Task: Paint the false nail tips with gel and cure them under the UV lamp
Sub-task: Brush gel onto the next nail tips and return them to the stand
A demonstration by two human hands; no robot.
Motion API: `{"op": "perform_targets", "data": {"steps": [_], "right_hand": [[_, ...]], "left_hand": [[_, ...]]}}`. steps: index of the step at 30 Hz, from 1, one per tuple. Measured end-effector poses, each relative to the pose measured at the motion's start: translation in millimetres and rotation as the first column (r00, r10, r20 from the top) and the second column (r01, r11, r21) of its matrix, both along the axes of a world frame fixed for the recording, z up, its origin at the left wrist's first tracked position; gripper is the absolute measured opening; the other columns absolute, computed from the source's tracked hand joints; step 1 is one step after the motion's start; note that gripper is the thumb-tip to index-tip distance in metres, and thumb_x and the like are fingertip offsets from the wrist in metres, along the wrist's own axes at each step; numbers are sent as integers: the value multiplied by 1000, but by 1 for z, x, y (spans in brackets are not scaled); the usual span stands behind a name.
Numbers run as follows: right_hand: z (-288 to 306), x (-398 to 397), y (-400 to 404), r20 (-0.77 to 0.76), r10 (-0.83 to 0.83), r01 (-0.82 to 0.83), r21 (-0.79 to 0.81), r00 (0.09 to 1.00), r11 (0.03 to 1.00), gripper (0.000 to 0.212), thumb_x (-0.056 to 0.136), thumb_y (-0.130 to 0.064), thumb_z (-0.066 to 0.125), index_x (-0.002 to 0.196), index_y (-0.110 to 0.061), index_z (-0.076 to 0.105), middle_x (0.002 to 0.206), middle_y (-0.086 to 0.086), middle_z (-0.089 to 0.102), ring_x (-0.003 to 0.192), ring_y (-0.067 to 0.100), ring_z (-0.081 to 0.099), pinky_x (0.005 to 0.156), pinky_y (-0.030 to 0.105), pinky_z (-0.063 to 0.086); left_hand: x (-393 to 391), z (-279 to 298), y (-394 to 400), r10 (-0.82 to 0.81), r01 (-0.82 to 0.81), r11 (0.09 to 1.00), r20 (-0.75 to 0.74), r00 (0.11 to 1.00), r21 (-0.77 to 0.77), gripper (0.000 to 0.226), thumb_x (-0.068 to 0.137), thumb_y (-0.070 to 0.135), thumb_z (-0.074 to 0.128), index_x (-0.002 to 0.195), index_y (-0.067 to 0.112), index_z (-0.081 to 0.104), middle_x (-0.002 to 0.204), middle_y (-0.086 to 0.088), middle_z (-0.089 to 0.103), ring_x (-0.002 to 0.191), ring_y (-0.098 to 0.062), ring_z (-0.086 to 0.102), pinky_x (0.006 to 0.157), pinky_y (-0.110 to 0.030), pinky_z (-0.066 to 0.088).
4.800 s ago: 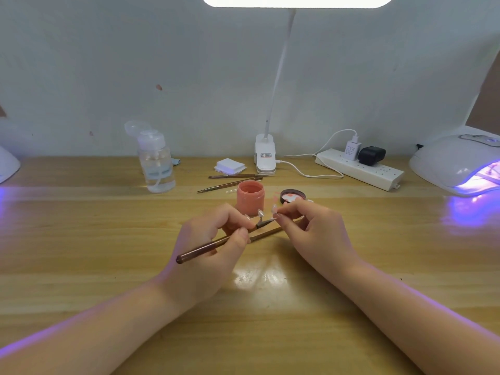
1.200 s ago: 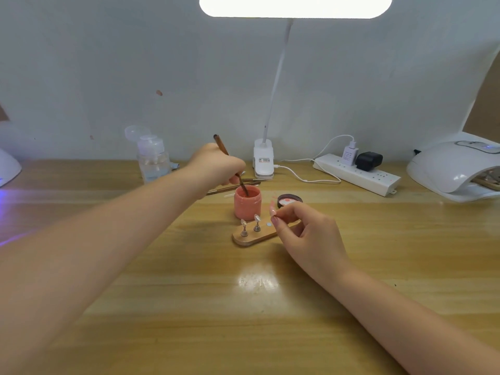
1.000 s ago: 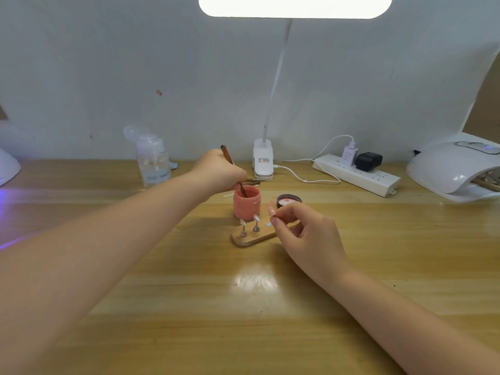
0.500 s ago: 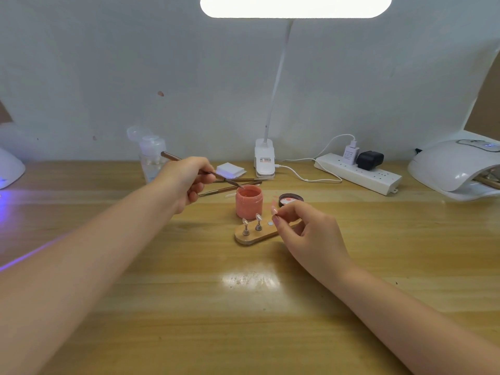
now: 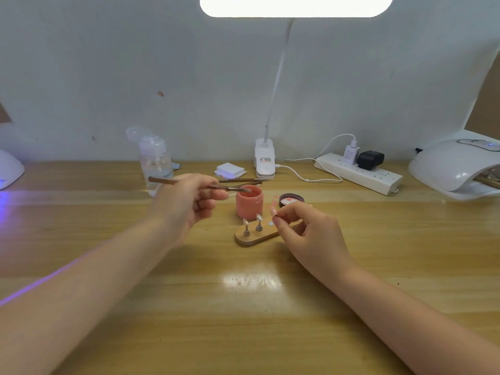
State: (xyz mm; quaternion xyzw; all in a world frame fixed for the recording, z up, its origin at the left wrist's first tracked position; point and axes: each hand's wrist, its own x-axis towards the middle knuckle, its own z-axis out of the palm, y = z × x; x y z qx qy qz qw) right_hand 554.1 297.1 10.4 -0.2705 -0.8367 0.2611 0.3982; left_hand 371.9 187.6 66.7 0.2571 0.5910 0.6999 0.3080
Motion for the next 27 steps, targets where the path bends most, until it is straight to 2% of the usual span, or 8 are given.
{"op": "perform_targets", "data": {"steps": [2,5,10,14,18,20,22,27], "right_hand": [[-1,0,2,-6,-4,4,-16,1000,1000,4,87,-21,70,90,-23,71,74,-17,66,53,5,55,59,17,40],[-3,1,5,-4,-4,4,-30,1000,1000,4,87,-24,69,89,-27,69,75,-18,66,55,5,56,59,20,42],[-6,1,7,-6,3,-3,-19,1000,1000,4,87,-27,69,90,-29,68,79,-19,66,57,8,58,58,25,47],[-6,1,8,-1,-2,2,2,1000,1000,3,88,-28,68,91,-29,69,79,-17,67,57,9,57,59,29,49],[-6,1,8,-2,2,-2,6,1000,1000,2,88,-28,68,90,-29,68,76,-17,66,55,12,57,57,32,49],[-6,1,9,2,5,-5,7,1000,1000,3,88,-28,68,91,-28,69,77,-17,65,56,12,56,58,31,49],[-6,1,9,3,9,-9,0,1000,1000,4,89,-29,67,92,-29,69,79,-16,66,57,12,56,59,31,49],[-2,1,5,-78,22,-21,16,997,1000,5,89,-26,68,93,-24,71,78,-18,66,54,15,56,59,27,47]], "left_hand": [[17,-12,-9,-42,55,995,-157,987,81,12,94,5,53,87,6,63,66,-7,71,50,-11,55,47,-20,48],[38,-28,-22,-52,127,981,-427,903,148,9,88,9,57,88,12,65,70,-3,71,57,-8,60,54,-19,49],[52,-38,-31,-46,164,978,-627,777,131,11,86,21,59,92,25,68,77,9,71,68,1,62,61,-10,45],[54,-39,-32,4,137,977,-663,749,161,13,86,23,61,94,32,67,83,12,72,76,-2,66,65,-12,48],[54,-40,-34,-9,164,976,-727,687,142,11,86,21,62,93,27,69,82,15,71,75,-2,65,65,-9,44],[54,-40,-36,-6,179,973,-751,661,149,11,86,28,60,90,23,68,80,13,71,74,-4,65,65,-9,43],[54,-39,-36,20,168,969,-738,674,179,14,85,30,57,91,22,67,80,13,70,76,-5,66,66,-10,45],[58,-38,-34,52,138,965,-677,735,224,14,87,21,60,99,25,67,90,11,73,84,-9,68,72,-17,50]]}}
